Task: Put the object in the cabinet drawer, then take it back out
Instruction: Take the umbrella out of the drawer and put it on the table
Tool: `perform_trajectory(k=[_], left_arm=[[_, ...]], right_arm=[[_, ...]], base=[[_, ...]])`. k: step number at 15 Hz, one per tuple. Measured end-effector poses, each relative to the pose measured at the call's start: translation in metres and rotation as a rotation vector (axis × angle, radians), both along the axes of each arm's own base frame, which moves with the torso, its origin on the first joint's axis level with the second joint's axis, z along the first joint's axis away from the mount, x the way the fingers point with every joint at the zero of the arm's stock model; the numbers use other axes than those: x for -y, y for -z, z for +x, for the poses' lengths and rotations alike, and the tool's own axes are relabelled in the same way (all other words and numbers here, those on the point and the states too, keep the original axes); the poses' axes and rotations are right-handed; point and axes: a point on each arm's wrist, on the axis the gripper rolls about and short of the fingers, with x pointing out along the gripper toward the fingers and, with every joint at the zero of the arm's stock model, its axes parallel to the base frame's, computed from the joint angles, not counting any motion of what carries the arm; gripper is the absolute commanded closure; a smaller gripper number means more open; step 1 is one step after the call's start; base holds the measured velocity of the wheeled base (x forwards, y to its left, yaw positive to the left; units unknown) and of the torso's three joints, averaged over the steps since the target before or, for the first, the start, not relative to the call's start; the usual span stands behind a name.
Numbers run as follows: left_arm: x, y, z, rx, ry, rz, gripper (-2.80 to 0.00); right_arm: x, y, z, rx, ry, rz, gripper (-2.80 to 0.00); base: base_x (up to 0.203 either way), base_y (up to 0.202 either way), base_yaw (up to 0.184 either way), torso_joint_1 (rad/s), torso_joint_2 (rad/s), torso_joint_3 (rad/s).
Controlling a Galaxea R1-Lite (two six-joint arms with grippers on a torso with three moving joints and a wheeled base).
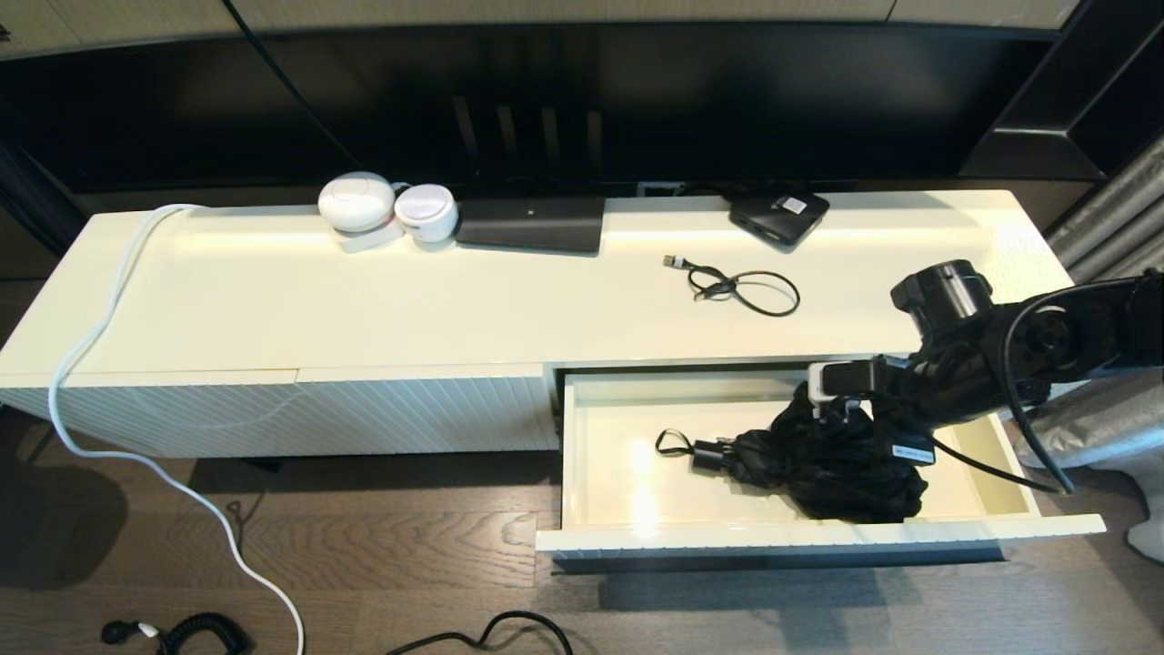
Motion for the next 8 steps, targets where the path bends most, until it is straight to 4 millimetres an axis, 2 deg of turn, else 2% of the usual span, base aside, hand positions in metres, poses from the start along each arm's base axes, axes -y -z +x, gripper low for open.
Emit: perform_trajectory(k=[5, 8], left_arm=[[0.0, 0.0, 0.0, 0.0, 0.0, 0.0, 0.0], [0.0, 0.0, 0.0, 0.0, 0.0, 0.0, 0.0]], right_arm=[[0.004, 0.008, 0.013, -0.015, 0.005, -0.009, -2.8], [0.005, -0.001, 0.022, -0.022, -0.02, -0.031, -2.8]], base=[[0.0, 0.0, 0.0, 0.0, 0.0, 0.0], [0.0, 0.0, 0.0, 0.0, 0.0, 0.0]])
